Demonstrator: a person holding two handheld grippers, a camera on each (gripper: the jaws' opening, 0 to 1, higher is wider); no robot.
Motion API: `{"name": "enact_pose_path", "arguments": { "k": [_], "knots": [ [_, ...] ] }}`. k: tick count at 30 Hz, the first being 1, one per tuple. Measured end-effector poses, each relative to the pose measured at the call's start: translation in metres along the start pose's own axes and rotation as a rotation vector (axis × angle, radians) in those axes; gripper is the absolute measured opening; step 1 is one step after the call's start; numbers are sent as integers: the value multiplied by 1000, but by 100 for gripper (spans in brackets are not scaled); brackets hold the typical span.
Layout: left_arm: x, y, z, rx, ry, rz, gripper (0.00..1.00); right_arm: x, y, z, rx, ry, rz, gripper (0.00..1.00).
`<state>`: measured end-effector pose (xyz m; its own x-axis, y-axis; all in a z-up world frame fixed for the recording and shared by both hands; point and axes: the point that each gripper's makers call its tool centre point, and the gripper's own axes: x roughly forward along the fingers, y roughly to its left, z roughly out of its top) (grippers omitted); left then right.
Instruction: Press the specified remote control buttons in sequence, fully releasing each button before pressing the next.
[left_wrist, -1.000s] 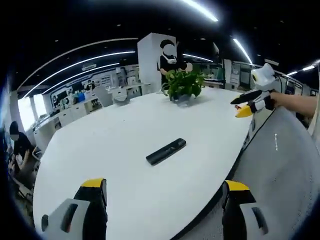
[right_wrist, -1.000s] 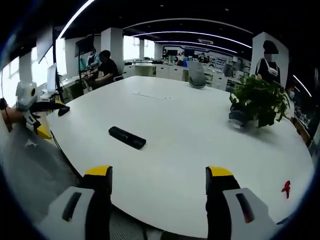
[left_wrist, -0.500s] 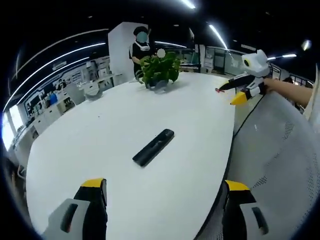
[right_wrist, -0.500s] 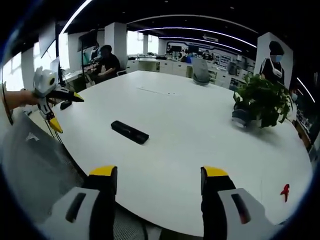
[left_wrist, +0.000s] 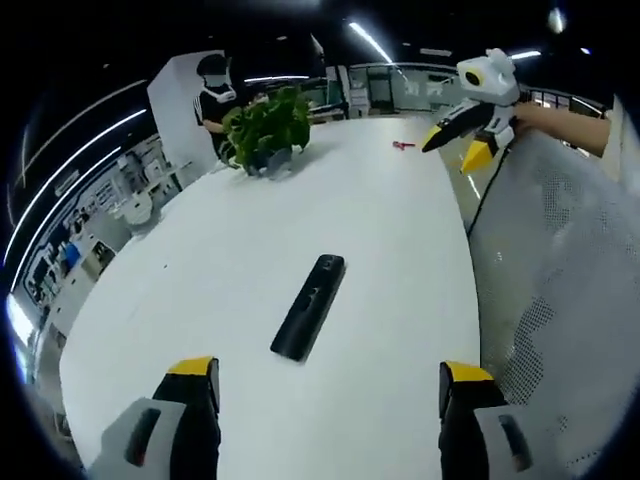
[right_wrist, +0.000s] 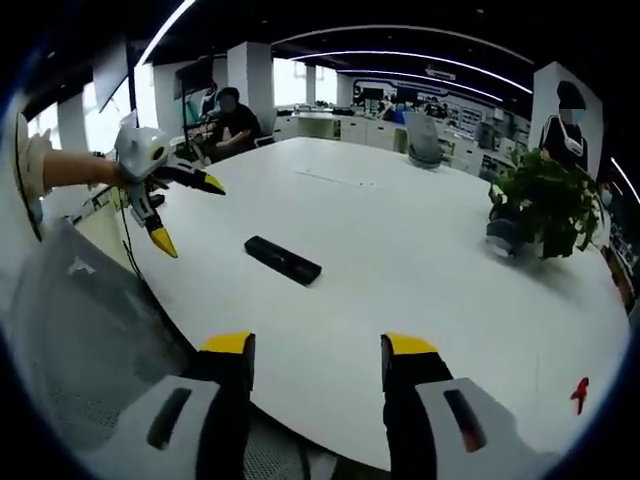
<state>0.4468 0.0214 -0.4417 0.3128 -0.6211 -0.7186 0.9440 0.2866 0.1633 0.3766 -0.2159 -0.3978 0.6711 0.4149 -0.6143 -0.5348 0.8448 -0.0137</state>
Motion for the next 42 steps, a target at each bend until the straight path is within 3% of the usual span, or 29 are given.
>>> {"name": "enact_pose_path", "arguments": {
  "k": [9, 11, 24, 36, 42],
  "knots": [
    [29, 11, 0, -11, 59, -96, 76, 0, 5, 0, -14, 8, 18, 42],
    [33, 10, 2, -61, 63, -136, 73, 0, 5, 0, -13, 10, 21, 41],
    [67, 18, -14, -49, 178, -168, 72, 3, 6, -8, -41, 56, 25, 36],
    [85, 32, -18, -98, 231, -185, 54, 4, 5, -12, -25, 74, 29, 32],
    [91, 31, -17, -82, 251, -209, 47, 4, 4, -12, -11, 74, 29, 31]
  ]
}}
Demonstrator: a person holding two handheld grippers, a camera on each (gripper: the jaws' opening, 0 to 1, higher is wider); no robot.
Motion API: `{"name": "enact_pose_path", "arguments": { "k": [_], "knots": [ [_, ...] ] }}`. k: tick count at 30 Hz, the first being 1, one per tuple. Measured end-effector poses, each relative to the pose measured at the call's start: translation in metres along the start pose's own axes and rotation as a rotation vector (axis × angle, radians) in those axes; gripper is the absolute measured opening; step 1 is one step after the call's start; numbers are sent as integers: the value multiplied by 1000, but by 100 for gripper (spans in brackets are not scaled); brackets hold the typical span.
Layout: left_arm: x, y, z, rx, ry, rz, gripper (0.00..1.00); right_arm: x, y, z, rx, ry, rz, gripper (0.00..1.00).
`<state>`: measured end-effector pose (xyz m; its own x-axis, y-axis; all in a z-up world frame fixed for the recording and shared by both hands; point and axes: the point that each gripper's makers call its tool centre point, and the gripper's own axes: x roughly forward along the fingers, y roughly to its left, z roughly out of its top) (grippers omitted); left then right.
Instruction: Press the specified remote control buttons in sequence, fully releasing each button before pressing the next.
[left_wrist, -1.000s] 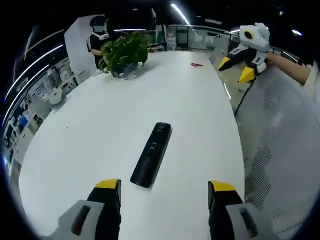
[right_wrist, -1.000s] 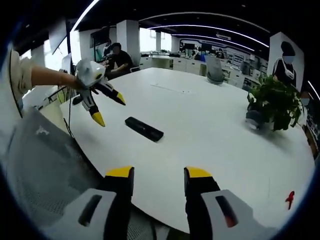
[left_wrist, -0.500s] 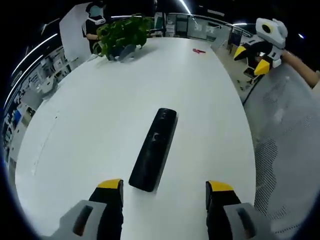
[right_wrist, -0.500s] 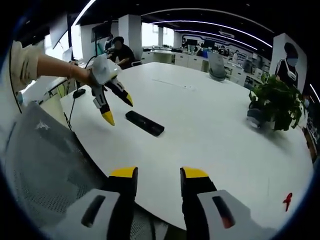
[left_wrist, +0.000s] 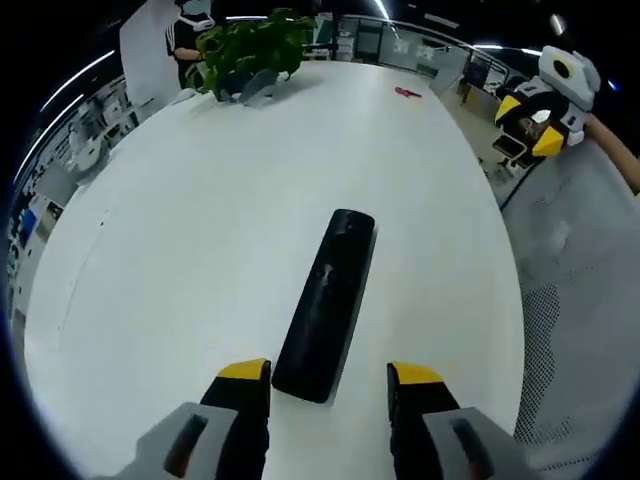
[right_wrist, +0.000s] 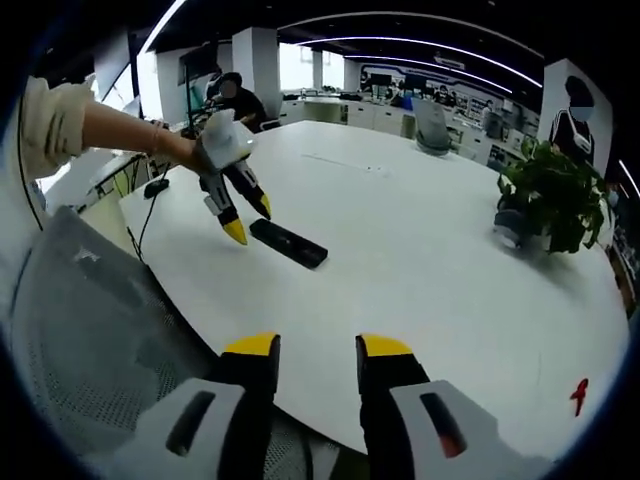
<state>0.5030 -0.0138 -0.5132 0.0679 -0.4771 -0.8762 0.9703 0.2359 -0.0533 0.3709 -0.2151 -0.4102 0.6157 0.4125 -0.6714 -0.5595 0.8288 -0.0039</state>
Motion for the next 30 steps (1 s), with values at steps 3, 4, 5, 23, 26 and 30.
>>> {"name": "enact_pose_path", "arguments": {
  "k": [3, 4, 5, 23, 26, 30],
  "knots": [
    [1, 1, 2, 6, 4, -13, 44, 0, 0, -1, 3, 3, -1, 30],
    [2, 1, 3, 7, 6, -18, 43, 0, 0, -1, 5, 4, 0, 30],
    [2, 0, 3, 10, 9, -26, 41, 0, 0, -1, 5, 5, -1, 30],
    [9, 7, 5, 118, 59, -31, 30, -1, -5, -4, 29, 8, -20, 27],
    [9, 9, 5, 118, 55, -32, 28, -1, -6, -5, 32, 10, -20, 27],
    [9, 10, 5, 132, 59, -27, 26, 0, -6, -6, 30, 15, -19, 26]
  ]
}}
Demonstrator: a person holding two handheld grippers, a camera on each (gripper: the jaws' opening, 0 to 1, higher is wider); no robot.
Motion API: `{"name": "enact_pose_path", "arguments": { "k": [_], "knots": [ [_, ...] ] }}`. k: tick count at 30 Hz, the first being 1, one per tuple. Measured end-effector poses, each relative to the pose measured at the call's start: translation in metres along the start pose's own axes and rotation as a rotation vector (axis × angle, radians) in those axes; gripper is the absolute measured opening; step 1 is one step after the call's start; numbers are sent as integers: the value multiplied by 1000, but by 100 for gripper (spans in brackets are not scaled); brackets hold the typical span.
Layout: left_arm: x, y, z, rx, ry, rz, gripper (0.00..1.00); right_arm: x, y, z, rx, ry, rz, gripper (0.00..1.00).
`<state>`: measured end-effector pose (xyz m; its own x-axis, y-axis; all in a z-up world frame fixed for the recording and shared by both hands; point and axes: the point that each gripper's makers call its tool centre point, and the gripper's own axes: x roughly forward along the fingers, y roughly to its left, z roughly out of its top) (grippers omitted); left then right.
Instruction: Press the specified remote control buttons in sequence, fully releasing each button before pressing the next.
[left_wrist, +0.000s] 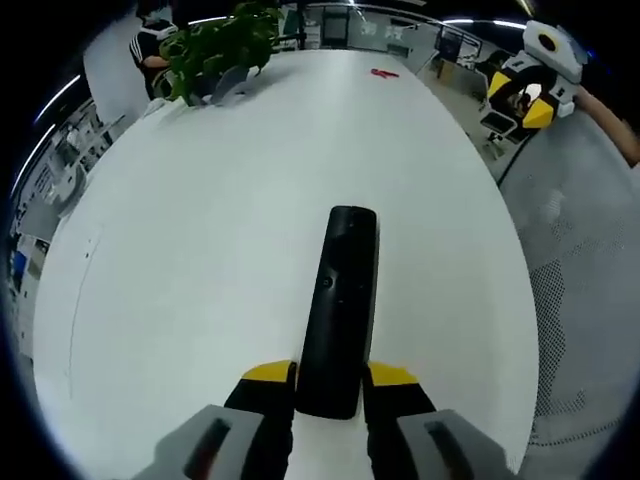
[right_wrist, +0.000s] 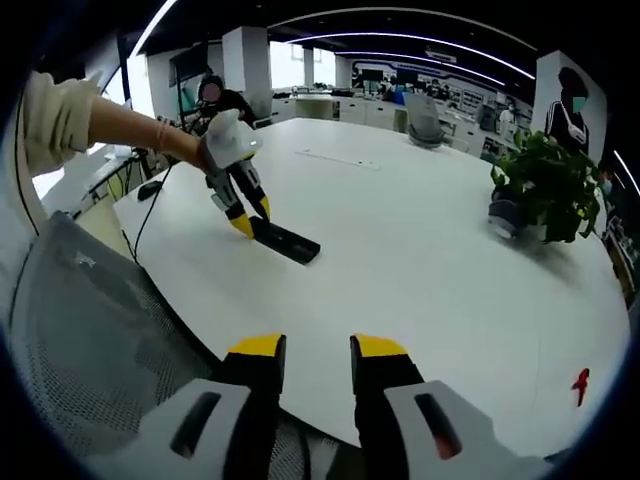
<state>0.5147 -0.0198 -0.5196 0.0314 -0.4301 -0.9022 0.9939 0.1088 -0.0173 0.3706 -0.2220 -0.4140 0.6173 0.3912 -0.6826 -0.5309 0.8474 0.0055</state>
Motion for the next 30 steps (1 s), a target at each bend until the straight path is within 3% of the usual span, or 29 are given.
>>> {"name": "enact_pose_path", "arguments": {
  "k": [15, 30],
  "knots": [
    [-1, -5, 0, 63, 35, 39, 24, 1, 0, -2, -9, 15, 2, 25],
    [-3, -26, -8, 71, 34, 15, 23, 3, 4, -4, -31, 32, 26, 23]
  ]
}}
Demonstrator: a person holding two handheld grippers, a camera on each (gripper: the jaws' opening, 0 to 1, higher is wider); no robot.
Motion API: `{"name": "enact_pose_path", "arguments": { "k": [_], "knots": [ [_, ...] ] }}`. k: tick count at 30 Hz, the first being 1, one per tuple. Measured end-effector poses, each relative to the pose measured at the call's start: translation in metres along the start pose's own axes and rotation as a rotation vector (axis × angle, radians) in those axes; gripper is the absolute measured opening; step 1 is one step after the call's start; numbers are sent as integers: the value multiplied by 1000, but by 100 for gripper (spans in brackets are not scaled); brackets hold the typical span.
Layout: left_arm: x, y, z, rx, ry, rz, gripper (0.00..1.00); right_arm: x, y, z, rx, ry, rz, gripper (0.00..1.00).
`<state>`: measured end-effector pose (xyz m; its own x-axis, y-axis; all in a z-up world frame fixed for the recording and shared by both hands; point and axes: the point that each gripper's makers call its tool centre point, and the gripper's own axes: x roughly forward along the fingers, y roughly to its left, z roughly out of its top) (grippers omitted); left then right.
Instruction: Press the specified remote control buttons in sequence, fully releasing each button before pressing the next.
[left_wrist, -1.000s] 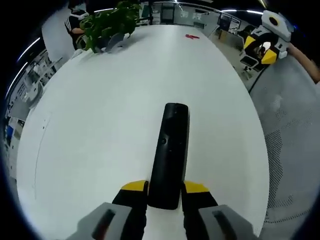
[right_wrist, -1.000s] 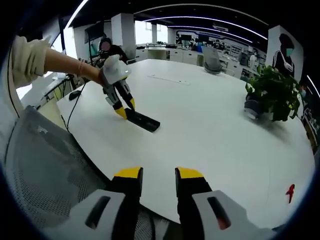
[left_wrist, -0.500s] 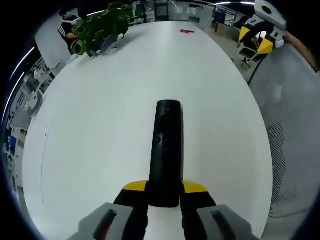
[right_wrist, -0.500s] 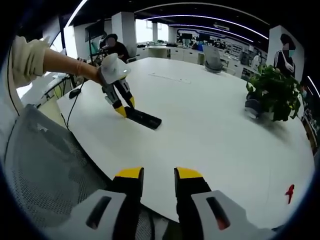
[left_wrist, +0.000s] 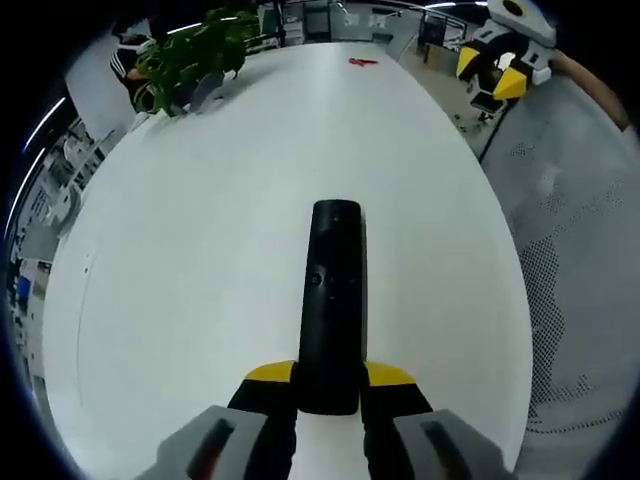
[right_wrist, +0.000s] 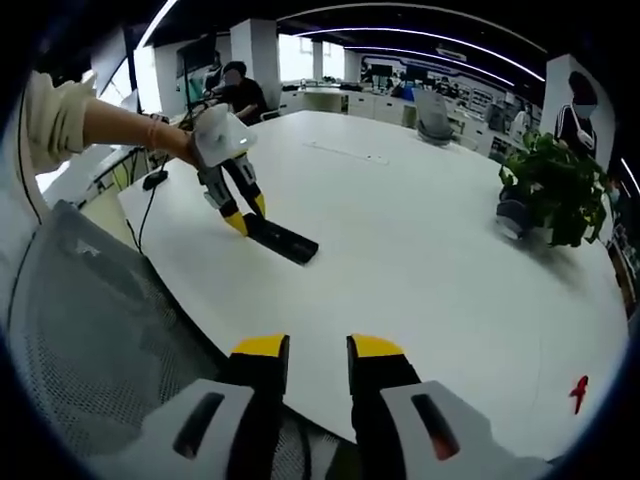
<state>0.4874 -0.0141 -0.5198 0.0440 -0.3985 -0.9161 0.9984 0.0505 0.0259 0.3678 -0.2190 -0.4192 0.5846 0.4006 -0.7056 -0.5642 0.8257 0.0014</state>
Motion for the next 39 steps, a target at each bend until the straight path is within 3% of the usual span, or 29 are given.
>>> {"name": "enact_pose_path", "arguments": {
  "k": [25, 39],
  "knots": [
    [-4, -42, -5, 57, 41, -29, 23, 4, 6, -10, -39, 60, 26, 21],
    [-6, -63, -8, 23, 18, -55, 23, 5, 6, -15, -54, 94, 21, 20]
  ]
}}
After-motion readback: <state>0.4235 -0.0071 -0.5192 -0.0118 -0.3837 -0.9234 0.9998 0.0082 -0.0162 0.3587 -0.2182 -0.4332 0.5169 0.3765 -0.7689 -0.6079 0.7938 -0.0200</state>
